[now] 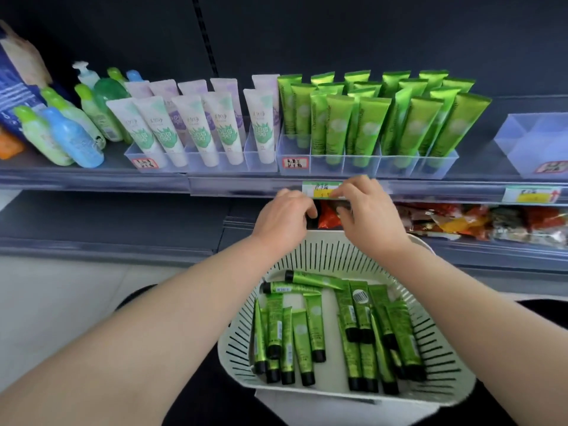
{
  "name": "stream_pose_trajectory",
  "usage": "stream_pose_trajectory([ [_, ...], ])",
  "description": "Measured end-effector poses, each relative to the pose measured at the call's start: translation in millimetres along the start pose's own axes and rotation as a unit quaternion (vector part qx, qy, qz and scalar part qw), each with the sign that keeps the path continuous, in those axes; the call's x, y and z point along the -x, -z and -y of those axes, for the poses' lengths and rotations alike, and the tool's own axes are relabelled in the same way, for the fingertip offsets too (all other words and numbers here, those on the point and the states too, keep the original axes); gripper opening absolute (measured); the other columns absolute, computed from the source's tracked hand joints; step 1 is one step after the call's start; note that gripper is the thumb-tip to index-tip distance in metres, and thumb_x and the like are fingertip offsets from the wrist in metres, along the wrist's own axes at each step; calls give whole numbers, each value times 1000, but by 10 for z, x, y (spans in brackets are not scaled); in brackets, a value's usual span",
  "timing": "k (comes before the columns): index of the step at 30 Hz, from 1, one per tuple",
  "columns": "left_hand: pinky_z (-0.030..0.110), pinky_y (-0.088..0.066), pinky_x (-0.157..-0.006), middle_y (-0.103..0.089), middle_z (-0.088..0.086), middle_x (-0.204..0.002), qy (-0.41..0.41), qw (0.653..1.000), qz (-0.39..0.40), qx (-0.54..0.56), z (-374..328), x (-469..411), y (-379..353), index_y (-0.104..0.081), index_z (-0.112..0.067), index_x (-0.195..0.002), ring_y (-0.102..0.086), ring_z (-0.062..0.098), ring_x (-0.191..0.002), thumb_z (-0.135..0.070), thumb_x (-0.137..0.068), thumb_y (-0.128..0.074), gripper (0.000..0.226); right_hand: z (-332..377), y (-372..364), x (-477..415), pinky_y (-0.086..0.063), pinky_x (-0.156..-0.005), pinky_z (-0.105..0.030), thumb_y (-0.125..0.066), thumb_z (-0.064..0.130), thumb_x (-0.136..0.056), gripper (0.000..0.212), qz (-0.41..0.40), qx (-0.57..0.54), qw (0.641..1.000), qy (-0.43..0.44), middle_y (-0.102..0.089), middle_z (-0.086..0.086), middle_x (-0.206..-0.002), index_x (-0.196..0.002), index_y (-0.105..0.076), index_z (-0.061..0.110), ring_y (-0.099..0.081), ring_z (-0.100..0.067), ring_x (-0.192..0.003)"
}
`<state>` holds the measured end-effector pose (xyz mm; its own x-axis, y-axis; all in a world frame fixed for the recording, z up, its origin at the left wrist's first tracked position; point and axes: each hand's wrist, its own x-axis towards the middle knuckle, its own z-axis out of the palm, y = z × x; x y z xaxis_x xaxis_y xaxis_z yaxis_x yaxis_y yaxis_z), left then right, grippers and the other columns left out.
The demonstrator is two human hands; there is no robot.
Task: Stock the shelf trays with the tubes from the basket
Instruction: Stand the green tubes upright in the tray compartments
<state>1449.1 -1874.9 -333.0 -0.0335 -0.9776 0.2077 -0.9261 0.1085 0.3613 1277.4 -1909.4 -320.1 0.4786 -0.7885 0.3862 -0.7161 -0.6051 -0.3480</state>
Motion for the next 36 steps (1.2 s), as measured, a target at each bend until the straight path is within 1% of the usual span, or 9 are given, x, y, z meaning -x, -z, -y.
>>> stream_pose_trajectory([
  [5, 37, -46, -89, -63, -3, -110, 42, 994, 99, 5, 74, 402, -546, -70, -22, -100, -51, 18, -109, 0, -88, -52, 31, -231, -402, 555, -43, -89, -40, -54, 10, -88, 28, 166, 25, 984, -54, -55, -1, -117, -111, -63, 22, -48, -25, -111],
  [9, 30, -46, -92, -62, -4, -112, 107, 978, 177, 16, 183, 701, -890, -67, -22, -106, -55, 14, -106, -3, -88, -61, 27, -329, -711, 879, -41, -94, -36, -51, 9, -88, 35, 353, 56, 928, -106, -51, 3, -124, -115, -59, 29, -45, -20, -119],
  [13, 32, -50, -91, -60, -3, -115, 164, 954, 250, 31, 340, 872, -1080, -64, -21, -110, -58, 16, -103, -5, -89, -60, 27, -316, -1001, 1061, -44, -97, -36, -52, 1, -84, 47, 451, 66, 881, -124, -51, 0, -129, -121, -56, 30, -48, -23, -118],
  [18, 34, -51, -91, -59, -2, -121, 195, 942, 273, 27, 509, 924, -1203, -62, -22, -115, -58, 16, -106, -7, -91, -58, 29, -212, -1332, 1075, -42, -99, -40, -53, 7, -88, 46, 477, 69, 873, -80, -49, -3, -131, -131, -49, 24, -45, -25, -122],
  [22, 35, -51, -92, -59, -3, -126, 210, 937, 276, 31, 596, 937, -1276, -60, -23, -119, -57, 16, -110, -12, -95, -53, 28, -128, -1548, 1058, -39, -95, -42, -52, 23, -90, 41, 505, 79, 852, -111, -49, -9, -129, -130, -46, 17, -44, -28, -120],
  [26, 34, -53, -84, -60, -3, -125, 210, 937, 274, 41, 634, 995, -1343, -60, -21, -116, -60, 15, -91, -18, -97, -51, 21, -51, -1711, 1101, -41, -92, -43, -57, 37, -88, 48, 501, 98, 843, -170, -52, -11, -124, -125, -40, 12, -47, -29, -116],
  [31, 34, -51, -88, -60, -2, -125, 220, 932, 279, 68, 621, 996, -1424, -60, -20, -117, -59, 16, -108, -19, -98, -49, 22, 8, -1807, 1183, -43, -64, -33, -58, 14, -87, 47, 509, 103, 821, -237, -61, -7, -108, -125, -30, 10, -61, -25, -96],
  [34, 35, -51, -90, -61, -2, -124, 224, 932, 274, 74, 603, 972, -1430, -61, -20, -117, -59, 15, -109, -19, -98, -50, 22, 25, -1817, 1180, -45, -63, -31, -61, 10, -84, 59, 504, 117, 824, -232, -56, -8, -107, -130, -23, 9, -61, -24, -95],
  [36, 34, -51, -90, -62, -3, -122, 229, 935, 258, 81, 594, 956, -1420, -62, -21, -116, -59, 15, -108, -19, -97, -51, 22, 41, -1841, 1157, -47, -64, -32, -61, 14, -87, 54, 476, 92, 841, -240, -49, -11, -112, -127, -24, 12, -59, -24, -96],
])
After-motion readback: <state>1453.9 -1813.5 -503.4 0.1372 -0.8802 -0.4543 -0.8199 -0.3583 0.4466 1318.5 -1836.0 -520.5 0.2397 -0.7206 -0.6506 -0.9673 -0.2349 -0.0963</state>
